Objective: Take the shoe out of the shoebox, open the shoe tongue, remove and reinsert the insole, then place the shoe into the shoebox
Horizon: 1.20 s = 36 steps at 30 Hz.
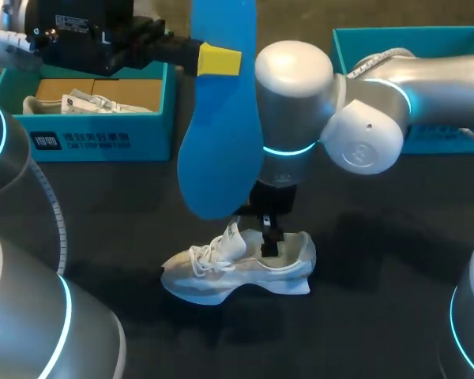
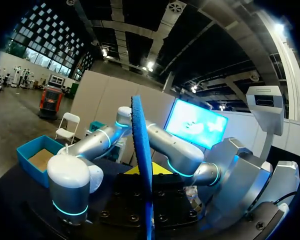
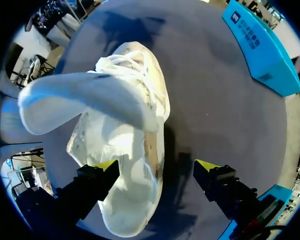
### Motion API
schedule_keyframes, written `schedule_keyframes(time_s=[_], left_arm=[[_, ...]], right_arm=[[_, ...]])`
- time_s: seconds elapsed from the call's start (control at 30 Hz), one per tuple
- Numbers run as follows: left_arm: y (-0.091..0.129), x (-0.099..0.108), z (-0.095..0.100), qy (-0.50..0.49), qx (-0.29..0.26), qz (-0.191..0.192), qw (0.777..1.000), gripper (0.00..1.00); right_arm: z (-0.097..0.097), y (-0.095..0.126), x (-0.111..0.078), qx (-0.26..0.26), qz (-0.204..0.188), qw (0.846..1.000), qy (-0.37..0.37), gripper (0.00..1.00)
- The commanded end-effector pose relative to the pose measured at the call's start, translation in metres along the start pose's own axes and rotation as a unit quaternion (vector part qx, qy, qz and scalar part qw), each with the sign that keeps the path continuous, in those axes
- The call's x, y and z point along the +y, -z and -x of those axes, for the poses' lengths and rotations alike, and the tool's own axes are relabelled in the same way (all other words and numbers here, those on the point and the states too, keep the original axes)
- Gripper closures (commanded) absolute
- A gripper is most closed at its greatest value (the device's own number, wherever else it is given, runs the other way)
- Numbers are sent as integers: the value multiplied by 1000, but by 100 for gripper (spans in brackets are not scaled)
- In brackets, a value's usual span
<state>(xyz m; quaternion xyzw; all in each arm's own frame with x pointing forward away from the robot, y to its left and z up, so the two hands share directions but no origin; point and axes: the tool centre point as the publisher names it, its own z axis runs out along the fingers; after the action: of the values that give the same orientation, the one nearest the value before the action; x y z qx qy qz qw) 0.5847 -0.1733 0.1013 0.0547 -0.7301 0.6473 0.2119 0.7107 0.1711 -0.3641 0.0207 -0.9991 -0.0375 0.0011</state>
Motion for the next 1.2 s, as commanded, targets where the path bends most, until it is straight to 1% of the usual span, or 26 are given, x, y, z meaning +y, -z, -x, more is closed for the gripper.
schedule_keyframes(time_s=[0.03, 0.17, 0.23, 0.3, 0.33, 0.37, 0.43, 0.47, 0.5, 0.53, 0.8, 1.2], left_arm=[[-1, -1, 1, 0, 0, 2, 1000, 100], [-1, -1, 1, 0, 0, 2, 1000, 100], [-1, -1, 1, 0, 0, 2, 1000, 100], [-1, -1, 1, 0, 0, 2, 1000, 100], [-1, -1, 1, 0, 0, 2, 1000, 100], [-1, -1, 1, 0, 0, 2, 1000, 100], [-1, -1, 1, 0, 0, 2, 1000, 100], [-1, -1, 1, 0, 0, 2, 1000, 100], [-1, -1, 1, 0, 0, 2, 1000, 100], [-1, -1, 1, 0, 0, 2, 1000, 100], [-1, -1, 1, 0, 0, 2, 1000, 100], [-1, -1, 1, 0, 0, 2, 1000, 100]], right_arm=[[4, -14, 3, 7, 2, 1000, -1, 8], [5, -17, 4, 9, 7, 1000, -1, 20], [5, -19, 3, 10, 8, 1000, -3, 21], [5, -23, 2, 13, 10, 1000, -5, 28], [5, -24, 1, 15, 11, 1000, -6, 33], [5, -25, 0, 18, 13, 1000, -7, 45], [4, -28, -2, 21, 14, 1000, -11, 60], [4, -29, -2, 22, 15, 1000, -12, 70], [4, -29, -3, 23, 16, 1000, -13, 82], [4, -30, -4, 23, 16, 1000, -14, 100], [0, -29, -7, 25, 15, 999, -19, 100], [-6, -9, -9, 25, 2, 999, -27, 100]])
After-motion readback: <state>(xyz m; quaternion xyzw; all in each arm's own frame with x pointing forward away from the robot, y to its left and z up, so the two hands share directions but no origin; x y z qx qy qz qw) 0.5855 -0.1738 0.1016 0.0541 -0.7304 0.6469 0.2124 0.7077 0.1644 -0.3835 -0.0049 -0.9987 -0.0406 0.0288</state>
